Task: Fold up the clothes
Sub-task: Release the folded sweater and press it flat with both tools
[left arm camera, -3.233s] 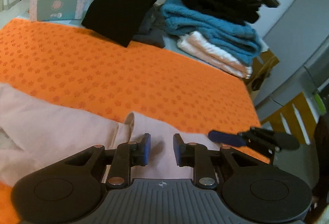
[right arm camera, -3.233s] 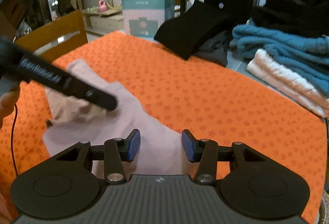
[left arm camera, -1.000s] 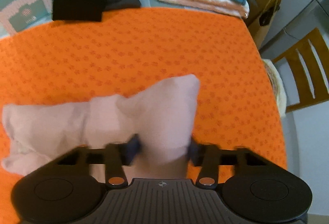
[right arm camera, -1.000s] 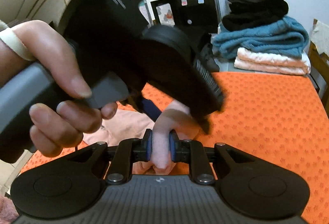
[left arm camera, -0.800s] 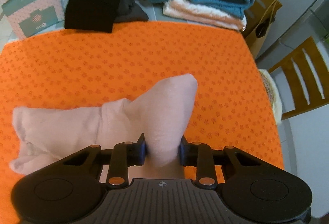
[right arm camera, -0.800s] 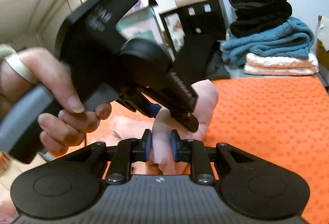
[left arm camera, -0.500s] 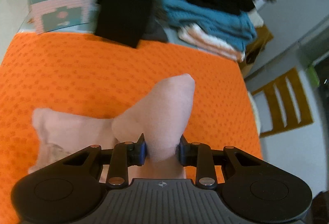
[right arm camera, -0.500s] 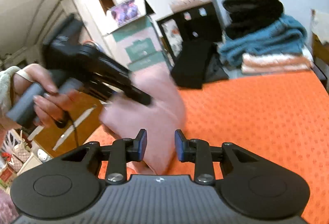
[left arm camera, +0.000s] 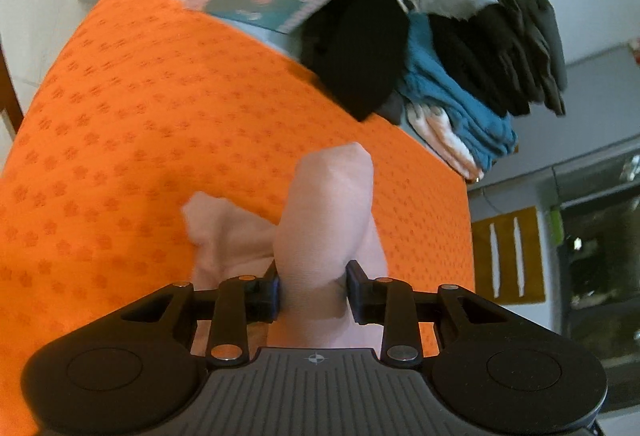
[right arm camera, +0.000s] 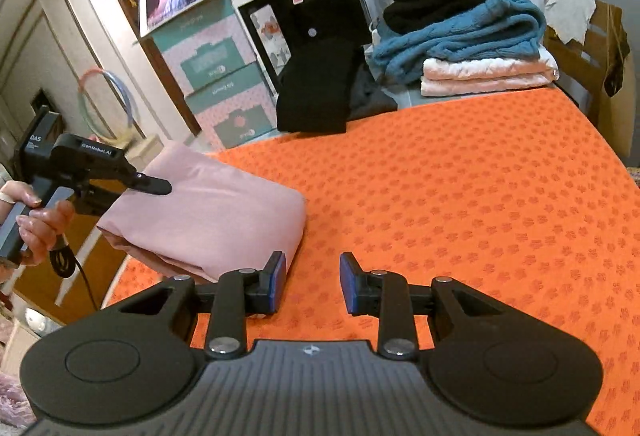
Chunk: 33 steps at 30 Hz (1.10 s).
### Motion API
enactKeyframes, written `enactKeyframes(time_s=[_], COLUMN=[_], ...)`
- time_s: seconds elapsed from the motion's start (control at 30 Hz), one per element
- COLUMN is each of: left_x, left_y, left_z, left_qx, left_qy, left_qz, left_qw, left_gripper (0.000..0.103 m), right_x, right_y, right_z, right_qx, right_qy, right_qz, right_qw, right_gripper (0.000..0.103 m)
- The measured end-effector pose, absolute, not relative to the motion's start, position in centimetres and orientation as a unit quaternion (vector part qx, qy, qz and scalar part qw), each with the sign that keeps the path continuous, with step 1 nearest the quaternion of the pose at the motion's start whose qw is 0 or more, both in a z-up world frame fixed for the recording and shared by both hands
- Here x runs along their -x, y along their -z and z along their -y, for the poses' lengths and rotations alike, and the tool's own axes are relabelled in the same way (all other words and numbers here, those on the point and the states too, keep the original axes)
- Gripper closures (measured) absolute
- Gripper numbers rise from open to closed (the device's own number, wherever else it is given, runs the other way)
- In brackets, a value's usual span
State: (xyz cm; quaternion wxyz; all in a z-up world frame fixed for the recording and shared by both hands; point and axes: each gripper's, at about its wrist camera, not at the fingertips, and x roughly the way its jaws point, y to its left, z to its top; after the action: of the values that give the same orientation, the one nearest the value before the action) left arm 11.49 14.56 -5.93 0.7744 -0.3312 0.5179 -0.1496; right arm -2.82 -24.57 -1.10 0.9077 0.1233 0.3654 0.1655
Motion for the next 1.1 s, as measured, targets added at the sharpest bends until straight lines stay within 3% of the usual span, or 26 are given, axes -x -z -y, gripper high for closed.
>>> enactKeyframes(time_s=[0.2,0.33,0.7,1.1], left_x=[-11.3,-10.1,-5.5,-5.4], left_y=[9.0,8.3,4.3,8.9], left_z=[-18.5,-21.1,-17.8,-14.6], left_qx=[0.350,0.352,0.251,0.171], left_qy=[0.138,0.118,0.162,0.147], left_qz=[-0.517,-0.489,-0.424,-0.466], left_qw=[0.769,0.789,0.855,0.856], left_gripper=[0.055,0.049,0.049,0.054], right_x=[3.2,3.2,-0.3,-2.5], right_y=[0.8,0.0,0.5,6.2], right_z=[20.9,18.7,12.8,6.9], right_qx=[-0.086,-0.066,0.003,0.118], right_qy=[-0.153,-0.154,-0.202,-0.251], right_qz=[-0.373,-0.372,-0.378,-0.399], right_qw=[0.911,0.913,0.904,0.874], right_gripper=[0.069,0.066,0.064,0.062])
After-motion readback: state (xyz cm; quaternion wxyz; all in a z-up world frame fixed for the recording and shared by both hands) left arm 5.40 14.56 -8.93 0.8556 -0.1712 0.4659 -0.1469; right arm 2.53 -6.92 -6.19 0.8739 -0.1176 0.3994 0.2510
